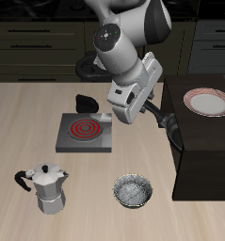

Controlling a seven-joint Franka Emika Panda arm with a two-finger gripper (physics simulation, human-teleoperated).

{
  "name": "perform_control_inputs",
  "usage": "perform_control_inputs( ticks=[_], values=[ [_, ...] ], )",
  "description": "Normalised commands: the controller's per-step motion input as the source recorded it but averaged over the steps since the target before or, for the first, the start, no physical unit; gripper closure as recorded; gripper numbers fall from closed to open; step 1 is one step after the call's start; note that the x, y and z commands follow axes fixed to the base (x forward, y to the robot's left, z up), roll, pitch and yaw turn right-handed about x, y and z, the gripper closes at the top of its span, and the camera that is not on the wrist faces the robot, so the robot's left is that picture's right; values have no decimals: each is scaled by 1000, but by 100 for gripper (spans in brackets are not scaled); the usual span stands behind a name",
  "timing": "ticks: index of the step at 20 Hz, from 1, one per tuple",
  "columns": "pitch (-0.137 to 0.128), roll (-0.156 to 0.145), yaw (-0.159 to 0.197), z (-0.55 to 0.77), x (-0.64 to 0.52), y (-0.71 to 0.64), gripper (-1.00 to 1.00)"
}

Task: Place the frypan on the top layer of the shelf and place the moka pot on the stove

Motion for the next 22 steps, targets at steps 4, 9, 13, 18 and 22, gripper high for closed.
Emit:
perform_control_inputs(
  ticks=[4, 9, 13, 18, 22],
  values=[
    [-13, 13, -31, 71, -62, 16, -100],
    [-6, 16, -36, 40, -19, -4, -100],
    [-16, -17, -31, 45, -43, -94, -100],
    [23, -19, -109, 186, -90, -225, -100],
    [45, -17, -122, 182, -186, -278, -100]
  ],
)
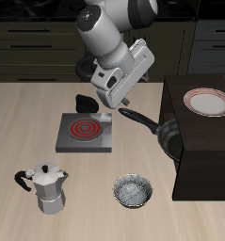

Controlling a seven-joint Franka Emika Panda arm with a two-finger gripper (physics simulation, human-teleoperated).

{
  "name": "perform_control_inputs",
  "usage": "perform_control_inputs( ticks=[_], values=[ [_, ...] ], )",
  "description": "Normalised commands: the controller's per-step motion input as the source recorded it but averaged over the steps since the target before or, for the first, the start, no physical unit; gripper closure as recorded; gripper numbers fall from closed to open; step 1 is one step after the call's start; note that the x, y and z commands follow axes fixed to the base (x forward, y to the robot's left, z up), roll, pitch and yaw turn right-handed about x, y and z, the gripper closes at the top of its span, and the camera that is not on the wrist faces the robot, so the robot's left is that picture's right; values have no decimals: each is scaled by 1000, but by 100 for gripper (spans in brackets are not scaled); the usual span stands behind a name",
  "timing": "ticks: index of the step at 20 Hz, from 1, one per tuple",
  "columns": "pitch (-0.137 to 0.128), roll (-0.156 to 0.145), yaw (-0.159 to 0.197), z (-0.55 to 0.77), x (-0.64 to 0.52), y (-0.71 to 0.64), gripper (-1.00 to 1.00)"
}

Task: Place the frypan on the top layer of the shelf and place the moka pot on the stove

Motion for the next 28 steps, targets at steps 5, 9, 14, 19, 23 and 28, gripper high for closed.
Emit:
perform_control_inputs(
  ticks=[5, 9, 14, 19, 23, 28],
  values=[
    [34, -34, -189, 407, -237, -449, -100],
    [20, -55, -176, 298, -119, -397, -100],
    [-48, -90, -166, 229, -47, -432, -100],
    [31, -77, -145, -27, 58, -363, -100],
    [10, -44, -121, 9, -72, -330, -100],
    [38, 18, -102, 29, -200, -310, -100]
  ],
)
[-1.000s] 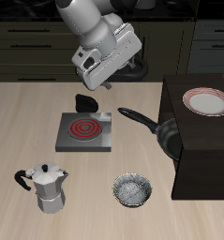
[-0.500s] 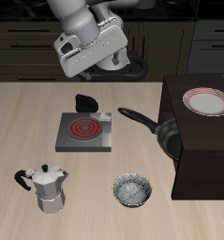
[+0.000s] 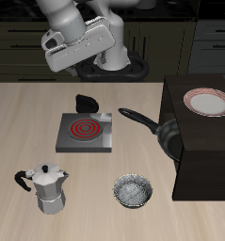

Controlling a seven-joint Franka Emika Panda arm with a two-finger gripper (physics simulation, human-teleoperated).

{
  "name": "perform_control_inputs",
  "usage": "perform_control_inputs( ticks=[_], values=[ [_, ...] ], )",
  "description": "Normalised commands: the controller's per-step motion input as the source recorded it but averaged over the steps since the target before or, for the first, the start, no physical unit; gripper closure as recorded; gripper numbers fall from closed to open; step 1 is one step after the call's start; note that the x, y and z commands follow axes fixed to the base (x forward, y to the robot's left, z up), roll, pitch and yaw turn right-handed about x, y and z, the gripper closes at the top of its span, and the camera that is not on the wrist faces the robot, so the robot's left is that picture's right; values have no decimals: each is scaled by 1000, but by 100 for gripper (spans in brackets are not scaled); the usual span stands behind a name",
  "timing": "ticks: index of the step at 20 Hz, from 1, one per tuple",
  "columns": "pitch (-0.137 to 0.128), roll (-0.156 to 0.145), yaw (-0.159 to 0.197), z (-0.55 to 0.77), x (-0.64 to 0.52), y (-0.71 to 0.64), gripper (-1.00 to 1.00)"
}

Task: Place the frypan on the top layer of the shelf and place the moka pot on the stove

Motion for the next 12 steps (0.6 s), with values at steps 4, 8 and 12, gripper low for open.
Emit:
perform_control_inputs(
  ticks=[4, 8, 12],
  values=[
    [-32, 44, -19, 40, -238, -100, -100],
    [22, -60, -96, 167, 45, -511, -100],
    [18, -29, -38, 151, -30, -253, -100]
  ],
)
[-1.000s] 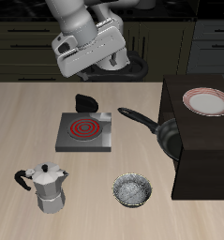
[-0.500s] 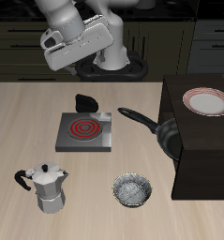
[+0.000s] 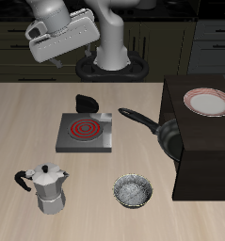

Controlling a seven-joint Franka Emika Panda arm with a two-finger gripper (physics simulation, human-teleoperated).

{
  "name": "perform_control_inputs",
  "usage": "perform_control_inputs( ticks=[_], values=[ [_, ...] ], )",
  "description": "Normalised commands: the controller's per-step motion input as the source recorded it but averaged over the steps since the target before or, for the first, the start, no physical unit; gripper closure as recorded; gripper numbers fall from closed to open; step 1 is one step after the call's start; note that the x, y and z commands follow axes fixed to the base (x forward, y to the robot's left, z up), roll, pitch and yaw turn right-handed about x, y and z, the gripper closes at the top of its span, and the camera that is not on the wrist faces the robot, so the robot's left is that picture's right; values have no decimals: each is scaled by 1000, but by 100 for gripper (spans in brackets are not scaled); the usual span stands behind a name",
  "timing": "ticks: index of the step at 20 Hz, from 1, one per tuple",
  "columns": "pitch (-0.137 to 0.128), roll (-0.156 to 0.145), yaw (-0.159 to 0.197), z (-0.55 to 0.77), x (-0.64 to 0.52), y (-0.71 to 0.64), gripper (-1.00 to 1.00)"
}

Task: Place the frypan on the top layer of the shelf and place the moka pot on the stove

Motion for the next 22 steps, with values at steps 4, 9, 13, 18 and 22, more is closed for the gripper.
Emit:
perform_control_inputs(
  ticks=[4, 9, 13, 18, 22],
  values=[
    [122, -6, 10, -48, 91, -310, -100],
    [25, -42, -11, -181, 45, -205, -100],
    [-44, -79, 15, -73, -37, -349, -100],
    [-38, -16, -8, -33, -164, -255, -100],
    [-31, -25, 16, -127, -168, -128, -100]
  ],
)
